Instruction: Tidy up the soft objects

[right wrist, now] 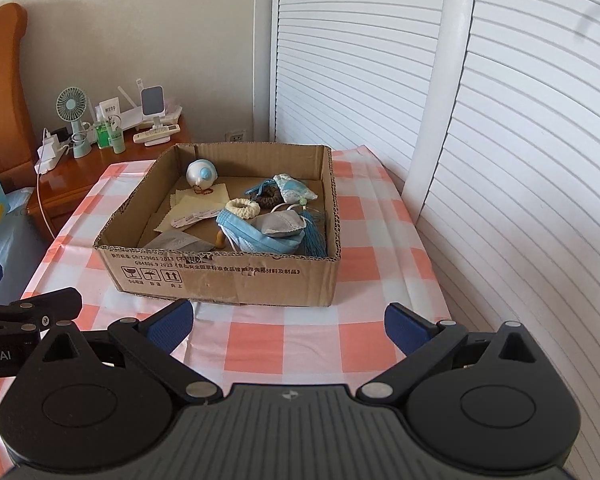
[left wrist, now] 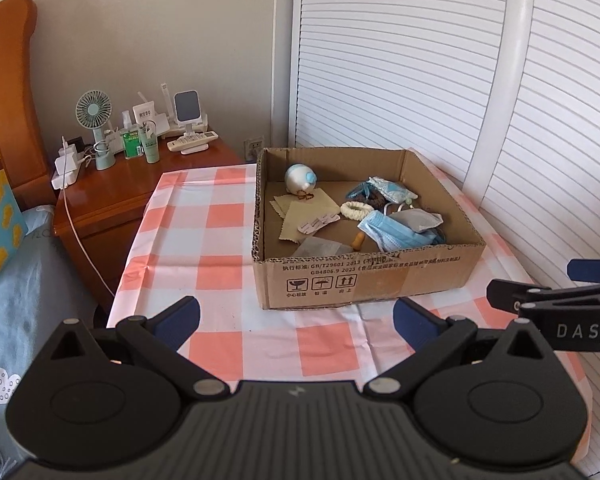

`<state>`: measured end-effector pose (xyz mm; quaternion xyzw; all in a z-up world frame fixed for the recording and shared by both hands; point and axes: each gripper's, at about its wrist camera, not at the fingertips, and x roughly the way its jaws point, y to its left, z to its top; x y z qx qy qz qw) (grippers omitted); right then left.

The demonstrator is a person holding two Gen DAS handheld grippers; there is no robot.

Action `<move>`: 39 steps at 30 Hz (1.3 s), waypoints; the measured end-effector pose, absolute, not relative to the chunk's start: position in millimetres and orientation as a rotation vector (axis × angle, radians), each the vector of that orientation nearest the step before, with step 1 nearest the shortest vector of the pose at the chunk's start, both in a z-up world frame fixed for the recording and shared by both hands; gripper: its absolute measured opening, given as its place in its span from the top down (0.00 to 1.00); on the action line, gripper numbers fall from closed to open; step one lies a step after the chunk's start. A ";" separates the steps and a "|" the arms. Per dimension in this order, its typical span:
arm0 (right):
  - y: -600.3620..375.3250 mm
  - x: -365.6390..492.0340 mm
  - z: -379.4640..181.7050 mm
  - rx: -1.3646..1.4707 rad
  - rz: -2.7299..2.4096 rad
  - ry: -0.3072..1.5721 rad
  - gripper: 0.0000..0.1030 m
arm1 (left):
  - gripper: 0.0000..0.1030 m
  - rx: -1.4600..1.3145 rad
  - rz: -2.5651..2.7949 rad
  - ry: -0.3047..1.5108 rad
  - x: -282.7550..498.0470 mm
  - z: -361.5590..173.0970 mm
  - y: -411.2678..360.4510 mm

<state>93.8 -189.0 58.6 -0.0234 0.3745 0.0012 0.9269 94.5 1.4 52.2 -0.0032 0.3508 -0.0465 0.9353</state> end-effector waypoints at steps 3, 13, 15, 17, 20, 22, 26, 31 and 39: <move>-191.1 91.7 57.9 -0.035 0.003 0.771 0.00 | 0.01 -0.005 -0.092 0.720 94.0 52.7 1.0; -191.9 87.3 59.7 -0.028 0.008 0.764 0.00 | 0.01 -0.003 -0.092 0.714 92.6 54.7 0.1; -192.0 86.9 60.5 -0.028 0.009 0.761 0.00 | 0.01 -0.001 -0.093 0.713 92.0 55.2 0.2; -191.9 86.3 61.2 -0.030 0.009 0.758 0.00 | 0.01 0.001 -0.093 0.712 91.8 55.9 -0.3; -192.0 84.9 62.5 -0.028 0.010 0.752 0.00 | 0.01 0.003 -0.094 0.709 91.5 56.9 -0.5; -192.4 84.3 63.3 -0.027 0.008 0.749 0.00 | 0.01 0.003 -0.095 0.706 91.2 57.6 -0.8; -192.3 82.8 64.1 -0.027 0.006 0.745 0.00 | 0.01 0.005 -0.095 0.704 90.8 58.4 -1.1; -192.2 80.9 65.5 -0.027 0.006 0.741 0.00 | 0.01 0.006 -0.097 0.700 89.8 59.5 -1.3; -191.9 81.1 66.0 -0.027 0.006 0.740 0.00 | 0.01 0.007 -0.100 0.701 90.1 58.7 -1.9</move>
